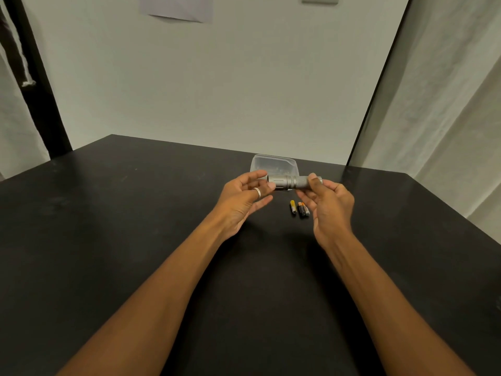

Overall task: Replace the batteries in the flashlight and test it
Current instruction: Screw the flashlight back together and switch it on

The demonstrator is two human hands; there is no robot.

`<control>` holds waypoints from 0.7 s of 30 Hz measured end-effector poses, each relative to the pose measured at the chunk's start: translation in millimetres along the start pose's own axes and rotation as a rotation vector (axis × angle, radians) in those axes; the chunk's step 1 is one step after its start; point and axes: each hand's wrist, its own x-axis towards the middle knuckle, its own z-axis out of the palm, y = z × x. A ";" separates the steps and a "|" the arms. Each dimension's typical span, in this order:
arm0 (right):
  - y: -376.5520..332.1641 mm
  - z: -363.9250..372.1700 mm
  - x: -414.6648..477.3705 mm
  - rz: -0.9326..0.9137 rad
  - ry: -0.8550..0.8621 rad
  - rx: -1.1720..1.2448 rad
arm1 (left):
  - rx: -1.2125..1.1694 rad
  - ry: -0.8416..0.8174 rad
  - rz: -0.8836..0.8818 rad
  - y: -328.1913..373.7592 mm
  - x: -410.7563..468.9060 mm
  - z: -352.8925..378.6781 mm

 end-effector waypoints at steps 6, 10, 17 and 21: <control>-1.4 -0.2 -0.1 0.013 0.006 0.022 | 0.018 0.004 0.018 -0.5 1.2 -0.9; -3.5 0.3 -0.5 0.020 0.012 0.063 | 0.006 -0.001 -0.012 0.0 1.8 -1.2; -6.7 -1.1 1.4 0.048 0.003 0.114 | -0.042 0.066 -0.100 8.6 2.9 -2.9; -5.8 0.8 -1.5 0.075 -0.036 0.076 | -0.055 0.026 -0.134 8.4 1.8 -1.6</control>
